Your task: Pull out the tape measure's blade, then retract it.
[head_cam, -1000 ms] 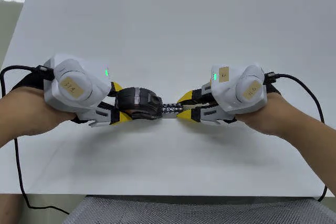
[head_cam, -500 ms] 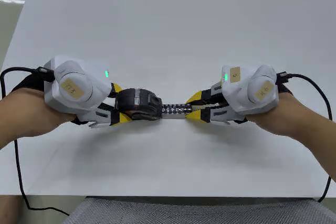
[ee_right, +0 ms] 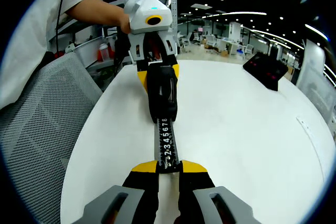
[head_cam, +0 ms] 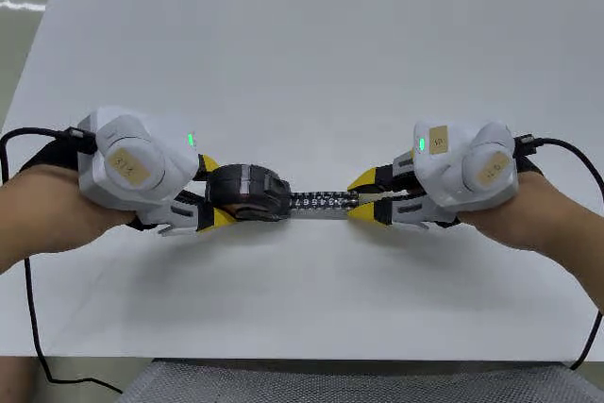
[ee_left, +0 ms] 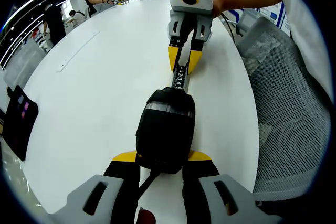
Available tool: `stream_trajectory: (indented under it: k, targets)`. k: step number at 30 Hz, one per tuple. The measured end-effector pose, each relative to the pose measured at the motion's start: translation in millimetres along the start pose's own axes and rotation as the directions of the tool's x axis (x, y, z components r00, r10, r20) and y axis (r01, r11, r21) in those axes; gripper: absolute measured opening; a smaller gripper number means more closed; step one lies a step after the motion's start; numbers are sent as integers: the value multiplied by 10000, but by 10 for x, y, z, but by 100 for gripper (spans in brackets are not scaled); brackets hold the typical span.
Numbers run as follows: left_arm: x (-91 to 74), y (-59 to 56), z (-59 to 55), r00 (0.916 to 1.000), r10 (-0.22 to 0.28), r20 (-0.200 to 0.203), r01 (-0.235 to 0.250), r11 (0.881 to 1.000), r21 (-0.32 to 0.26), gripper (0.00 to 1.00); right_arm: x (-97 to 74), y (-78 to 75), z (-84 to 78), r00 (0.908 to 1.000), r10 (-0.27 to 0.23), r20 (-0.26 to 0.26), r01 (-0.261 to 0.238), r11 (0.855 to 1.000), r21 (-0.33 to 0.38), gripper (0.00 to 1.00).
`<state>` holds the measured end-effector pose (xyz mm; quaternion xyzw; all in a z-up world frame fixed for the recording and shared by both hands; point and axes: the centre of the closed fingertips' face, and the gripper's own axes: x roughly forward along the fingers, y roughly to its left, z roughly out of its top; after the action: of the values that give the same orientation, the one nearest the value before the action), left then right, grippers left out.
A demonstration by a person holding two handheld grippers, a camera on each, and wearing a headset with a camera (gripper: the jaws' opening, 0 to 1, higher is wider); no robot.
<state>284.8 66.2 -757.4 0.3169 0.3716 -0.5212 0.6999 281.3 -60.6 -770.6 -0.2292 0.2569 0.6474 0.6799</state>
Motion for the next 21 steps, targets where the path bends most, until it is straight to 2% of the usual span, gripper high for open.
stream_trajectory:
  k: [21]
  targets:
    - [1, 9, 5, 10000, -7, -19, 7, 10000, -21, 25, -200, -10, -145, 9996, -211, -208, 214, 9997, 98, 10]
